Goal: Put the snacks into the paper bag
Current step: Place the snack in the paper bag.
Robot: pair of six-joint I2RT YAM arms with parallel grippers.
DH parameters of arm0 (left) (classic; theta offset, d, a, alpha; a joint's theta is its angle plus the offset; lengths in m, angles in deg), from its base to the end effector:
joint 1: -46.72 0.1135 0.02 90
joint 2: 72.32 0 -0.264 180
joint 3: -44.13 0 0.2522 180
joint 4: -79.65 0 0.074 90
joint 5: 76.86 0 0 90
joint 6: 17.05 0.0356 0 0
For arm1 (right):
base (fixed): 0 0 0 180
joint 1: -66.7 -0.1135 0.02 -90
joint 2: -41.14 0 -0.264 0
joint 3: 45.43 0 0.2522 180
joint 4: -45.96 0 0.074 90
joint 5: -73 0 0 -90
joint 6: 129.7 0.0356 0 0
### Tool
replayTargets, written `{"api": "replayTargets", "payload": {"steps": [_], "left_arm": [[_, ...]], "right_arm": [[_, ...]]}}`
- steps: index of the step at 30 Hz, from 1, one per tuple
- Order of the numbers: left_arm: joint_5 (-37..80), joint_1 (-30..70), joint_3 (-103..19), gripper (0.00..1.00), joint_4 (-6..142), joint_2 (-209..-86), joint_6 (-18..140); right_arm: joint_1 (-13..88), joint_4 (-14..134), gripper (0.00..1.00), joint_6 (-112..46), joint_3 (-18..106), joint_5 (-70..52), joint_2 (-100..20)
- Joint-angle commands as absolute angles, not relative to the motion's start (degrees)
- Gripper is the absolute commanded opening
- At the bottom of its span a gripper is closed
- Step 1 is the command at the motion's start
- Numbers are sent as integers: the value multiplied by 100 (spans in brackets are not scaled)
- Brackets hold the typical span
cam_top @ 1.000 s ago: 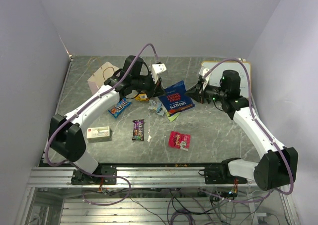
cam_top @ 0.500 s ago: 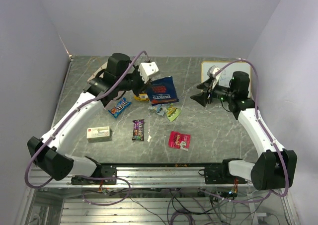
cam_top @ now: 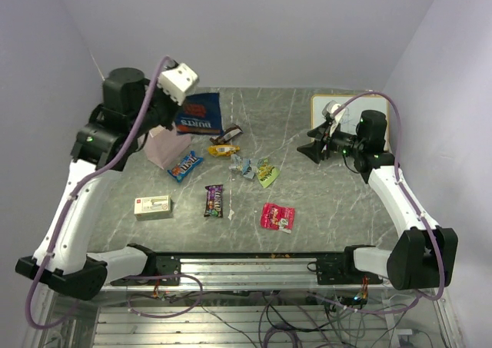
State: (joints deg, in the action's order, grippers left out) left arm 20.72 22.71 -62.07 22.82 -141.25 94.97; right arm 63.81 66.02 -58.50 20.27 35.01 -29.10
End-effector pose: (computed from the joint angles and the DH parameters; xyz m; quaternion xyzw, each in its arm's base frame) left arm 0.2071 -0.0974 0.4760 0.3538 0.7354 -0.0640 0.5744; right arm 0.2676 0.0416 0.3021 -0.3749 0.6982 0.2982 0.5319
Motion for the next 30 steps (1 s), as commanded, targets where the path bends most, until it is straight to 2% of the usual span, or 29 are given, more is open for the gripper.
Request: {"api": "replayTargets", "payload": {"steps": [1, 6, 14, 20, 30], "left_arm": [[1273, 2501, -6958, 7, 1931, -13993, 9330], [370, 2607, -7694, 7, 1661, -14176, 9426], [-189, 2762, -8719, 7, 1469, -14738, 9509], [-769, 2778, -8837, 7, 1690, -15071, 9768], [-1102, 2877, -9020, 7, 2037, -15561, 9927]], "right_arm": [[6424, 6548, 65, -5887, 2005, 3452, -2952], [6435, 6521, 65, -5890, 1985, 3447, -2966], [6435, 6499, 65, -5889, 1957, 3455, -2996], [6434, 6499, 65, -5903, 1943, 3460, -2988], [6437, 6517, 65, -5936, 1939, 3477, -3021]]}}
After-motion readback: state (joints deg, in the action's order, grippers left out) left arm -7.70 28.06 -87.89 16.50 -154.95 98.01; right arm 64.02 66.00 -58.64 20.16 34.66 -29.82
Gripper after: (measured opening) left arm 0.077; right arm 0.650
